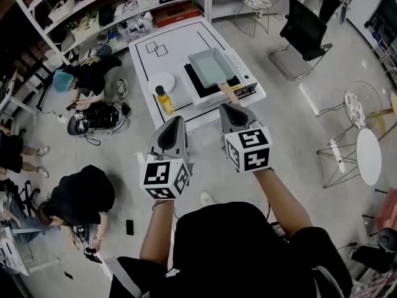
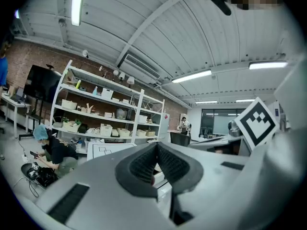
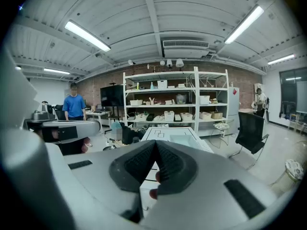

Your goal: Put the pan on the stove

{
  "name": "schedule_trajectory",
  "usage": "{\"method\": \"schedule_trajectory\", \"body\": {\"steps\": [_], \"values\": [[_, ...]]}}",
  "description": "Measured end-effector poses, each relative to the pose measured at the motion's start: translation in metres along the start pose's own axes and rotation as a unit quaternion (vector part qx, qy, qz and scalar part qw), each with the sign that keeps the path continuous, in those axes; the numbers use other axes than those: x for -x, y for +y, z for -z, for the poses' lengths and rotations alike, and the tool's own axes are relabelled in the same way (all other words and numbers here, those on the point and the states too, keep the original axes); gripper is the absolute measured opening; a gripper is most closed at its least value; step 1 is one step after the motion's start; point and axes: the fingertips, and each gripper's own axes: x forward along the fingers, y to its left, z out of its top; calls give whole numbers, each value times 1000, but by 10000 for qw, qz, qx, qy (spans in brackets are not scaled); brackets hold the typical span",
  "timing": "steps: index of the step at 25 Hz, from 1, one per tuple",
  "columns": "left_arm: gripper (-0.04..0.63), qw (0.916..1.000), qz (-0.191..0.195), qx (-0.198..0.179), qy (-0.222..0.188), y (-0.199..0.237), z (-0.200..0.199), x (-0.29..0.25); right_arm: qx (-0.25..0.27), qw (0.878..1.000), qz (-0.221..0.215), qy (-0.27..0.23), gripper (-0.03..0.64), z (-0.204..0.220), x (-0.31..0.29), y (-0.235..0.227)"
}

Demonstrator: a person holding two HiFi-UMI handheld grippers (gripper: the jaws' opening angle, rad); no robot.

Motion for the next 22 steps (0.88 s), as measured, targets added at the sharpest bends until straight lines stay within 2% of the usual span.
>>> {"method": "schedule_trajectory", "body": {"steps": [7,22], "values": [[11,10000,-81,-23,-27,-29,-2,12,52,9999,-111,-119,3,0,34,-4],[11,9998,-174,-34,-25,-132,17,65,99,9989,-289,-357,3,25,143,-16]]}}
